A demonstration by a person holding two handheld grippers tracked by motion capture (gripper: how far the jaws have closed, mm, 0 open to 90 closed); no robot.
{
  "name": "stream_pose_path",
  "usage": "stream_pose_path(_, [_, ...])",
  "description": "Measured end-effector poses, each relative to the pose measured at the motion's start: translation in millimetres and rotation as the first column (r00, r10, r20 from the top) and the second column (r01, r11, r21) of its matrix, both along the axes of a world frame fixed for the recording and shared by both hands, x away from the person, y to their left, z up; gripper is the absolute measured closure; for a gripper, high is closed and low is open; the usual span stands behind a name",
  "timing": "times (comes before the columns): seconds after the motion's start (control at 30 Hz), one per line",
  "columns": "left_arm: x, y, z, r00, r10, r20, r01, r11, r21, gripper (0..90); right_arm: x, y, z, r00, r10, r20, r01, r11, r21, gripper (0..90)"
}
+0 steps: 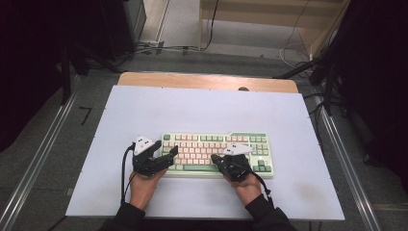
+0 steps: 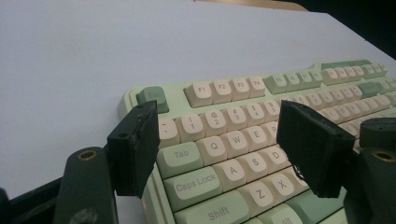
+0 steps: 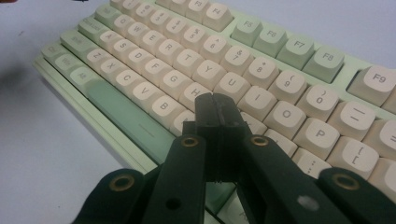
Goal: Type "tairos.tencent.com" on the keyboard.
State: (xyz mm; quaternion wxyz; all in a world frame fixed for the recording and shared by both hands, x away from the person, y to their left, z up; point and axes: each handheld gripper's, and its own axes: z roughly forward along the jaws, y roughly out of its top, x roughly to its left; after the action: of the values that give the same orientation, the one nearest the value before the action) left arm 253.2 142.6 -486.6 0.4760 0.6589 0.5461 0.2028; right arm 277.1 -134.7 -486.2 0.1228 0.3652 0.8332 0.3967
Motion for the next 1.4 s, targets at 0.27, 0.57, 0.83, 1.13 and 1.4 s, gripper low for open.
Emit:
stream_pose_path(0.27, [-0.1,-0.3,0.0,1.0000,-0.001,0.000,0.001,1.0000,0.001,30.2,0.6,0.2,-3.1,1.0000,-0.004,-0.007,0.004,1.0000,-0.008,87.3])
stream_pose_path(0.57, [-0.3,-0.9,0.1,1.0000,-0.002,-0.001,0.002,1.0000,0.002,30.2,-0.8,1.0,-7.0,1.0000,-0.005,-0.005,0.005,1.0000,-0.008,87.3])
stream_pose_path(0.83, [-0.3,1.2,0.6,1.0000,0.004,0.002,-0.004,1.0000,-0.004,30.2,0.5,-12.1,9.5,0.9993,-0.038,-0.007,0.038,0.9974,0.062,39.6])
stream_pose_path(1.13, [-1.8,2.5,2.5,0.9999,0.003,0.011,-0.003,1.0000,-0.005,30.1,4.6,-35.1,18.8,0.9949,-0.101,0.009,0.099,0.9886,0.113,23.5])
stream_pose_path(1.4, [-2.4,5.0,3.8,0.9998,0.009,0.016,-0.009,0.9999,-0.012,30.1,7.4,-46.5,18.7,0.9904,-0.138,0.012,0.136,0.9839,0.117,20.7])
